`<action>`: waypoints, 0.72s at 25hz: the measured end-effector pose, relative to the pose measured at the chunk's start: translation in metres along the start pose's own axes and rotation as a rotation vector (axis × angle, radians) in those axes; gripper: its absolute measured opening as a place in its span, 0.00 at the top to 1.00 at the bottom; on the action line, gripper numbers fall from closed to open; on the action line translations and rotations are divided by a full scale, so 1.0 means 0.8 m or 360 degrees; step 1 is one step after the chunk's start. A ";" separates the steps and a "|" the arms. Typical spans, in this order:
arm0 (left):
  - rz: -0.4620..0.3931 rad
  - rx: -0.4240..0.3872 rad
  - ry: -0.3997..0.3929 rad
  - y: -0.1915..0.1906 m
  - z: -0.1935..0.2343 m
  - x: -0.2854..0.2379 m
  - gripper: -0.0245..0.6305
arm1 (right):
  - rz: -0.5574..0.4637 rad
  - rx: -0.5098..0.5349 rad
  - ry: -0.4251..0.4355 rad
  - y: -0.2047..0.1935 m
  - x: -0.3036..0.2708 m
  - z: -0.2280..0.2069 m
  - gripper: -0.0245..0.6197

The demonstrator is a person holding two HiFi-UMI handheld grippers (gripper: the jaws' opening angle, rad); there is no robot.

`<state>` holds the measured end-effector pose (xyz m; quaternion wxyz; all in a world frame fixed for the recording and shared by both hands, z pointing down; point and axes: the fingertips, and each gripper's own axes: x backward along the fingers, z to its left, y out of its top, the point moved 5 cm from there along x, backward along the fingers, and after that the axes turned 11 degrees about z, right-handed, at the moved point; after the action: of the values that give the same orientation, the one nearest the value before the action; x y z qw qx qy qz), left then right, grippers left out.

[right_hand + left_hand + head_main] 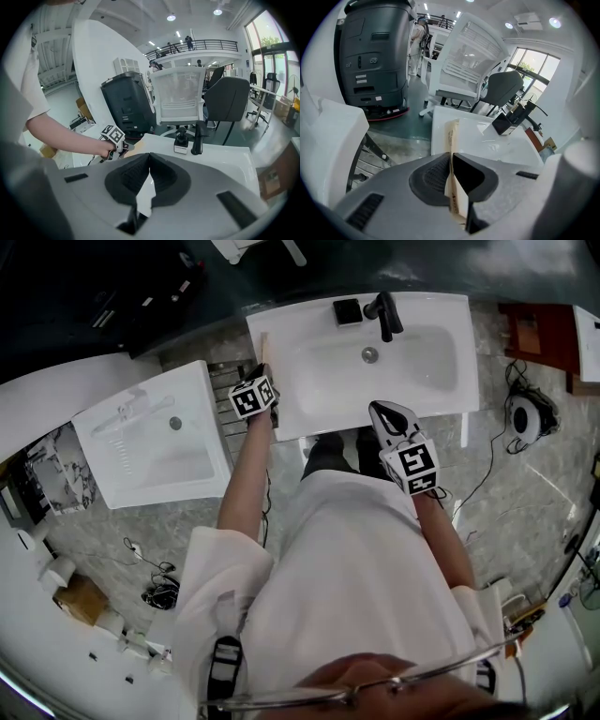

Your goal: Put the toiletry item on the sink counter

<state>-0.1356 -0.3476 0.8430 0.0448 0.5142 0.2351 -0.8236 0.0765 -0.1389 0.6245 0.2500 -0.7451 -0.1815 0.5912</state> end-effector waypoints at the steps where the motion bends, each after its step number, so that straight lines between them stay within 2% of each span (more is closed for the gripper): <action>1: 0.0005 0.0000 0.0002 -0.001 0.000 -0.001 0.95 | 0.0007 -0.0001 0.0000 -0.001 -0.001 0.001 0.95; 11: 0.0048 -0.0033 -0.0033 -0.009 -0.003 -0.005 0.78 | 0.0039 0.0010 0.0003 -0.005 -0.006 0.010 0.95; 18: 0.0041 -0.0069 -0.0038 -0.005 -0.004 0.000 0.74 | 0.0043 0.0019 0.0008 -0.005 -0.008 0.015 0.95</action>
<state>-0.1343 -0.3423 0.8430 0.0694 0.5063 0.2456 -0.8238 0.0635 -0.1378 0.6300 0.2470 -0.7474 -0.1673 0.5936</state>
